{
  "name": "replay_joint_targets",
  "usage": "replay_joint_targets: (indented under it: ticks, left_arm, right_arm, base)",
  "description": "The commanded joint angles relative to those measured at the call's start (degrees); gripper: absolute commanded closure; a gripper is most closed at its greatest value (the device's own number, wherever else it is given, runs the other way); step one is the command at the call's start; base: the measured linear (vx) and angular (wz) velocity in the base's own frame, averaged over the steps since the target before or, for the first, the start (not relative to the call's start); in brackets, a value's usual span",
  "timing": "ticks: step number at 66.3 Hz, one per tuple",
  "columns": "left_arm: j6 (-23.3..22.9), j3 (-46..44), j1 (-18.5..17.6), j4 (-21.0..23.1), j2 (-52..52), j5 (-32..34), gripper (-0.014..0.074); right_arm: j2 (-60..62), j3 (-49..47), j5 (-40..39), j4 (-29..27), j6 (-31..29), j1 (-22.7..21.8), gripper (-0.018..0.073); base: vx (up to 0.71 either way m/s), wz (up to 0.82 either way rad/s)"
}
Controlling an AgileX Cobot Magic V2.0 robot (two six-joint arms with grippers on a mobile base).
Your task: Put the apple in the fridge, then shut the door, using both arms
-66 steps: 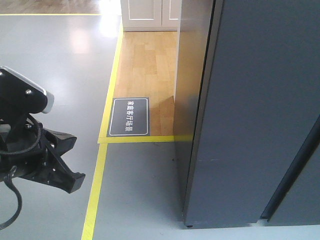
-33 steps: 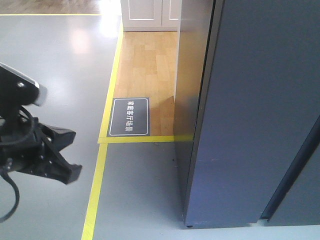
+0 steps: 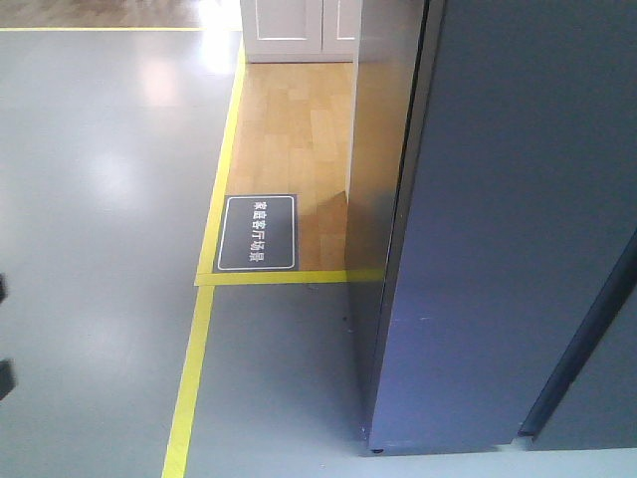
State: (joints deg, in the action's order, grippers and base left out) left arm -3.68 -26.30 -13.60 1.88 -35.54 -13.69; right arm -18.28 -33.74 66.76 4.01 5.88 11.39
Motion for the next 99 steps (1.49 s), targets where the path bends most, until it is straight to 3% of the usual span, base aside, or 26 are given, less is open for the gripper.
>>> replay_joint_targets:
  ticks: [1,14,32,46,59,74,99]
  left_arm:
    - [0.1,3.3,4.2,0.7,6.8,5.4,0.0603]
    - [0.0,13.5,11.4,0.5,21.4,5.7,0.0603]
    - [-3.6,25.6,12.6,0.4,37.0,10.2,0.0603]
    - [-8.0,26.8,11.8,-4.1,37.1,10.0,0.0603]
    - [-7.5,26.8,10.7,-5.0,37.1,11.5,0.0603]
    - [-5.0,26.8,10.7,-5.0,37.1,18.1,0.0603]
    - [-3.5,26.8,10.7,-3.6,37.1,17.8,0.0603]
  right_arm:
    - [-0.5,-1.3,-2.9,0.5,-0.5,0.1,0.0562]
    - [-0.5,-1.3,-2.9,0.5,-0.5,0.1,0.0562]
    - [-0.5,-1.3,-2.9,0.5,-0.5,0.1,0.0562]
    - [-0.5,-1.3,-2.7,0.4,-0.5,0.1,0.0562]
    - [-0.5,-1.3,-2.7,0.4,-0.5,0.1,0.0562]
    - [-0.5,-1.3,-2.7,0.4,-0.5,0.1,0.0562]
    - [-0.5,-1.3,-2.7,0.4,-0.5,0.1,0.0562]
  base:
    - [0.0,0.0]
    - [0.0,0.0]
    - [0.0,0.0]
    - [0.0,0.0]
    - [0.0,0.0]
    - [0.0,0.0]
    - [0.0,0.0]
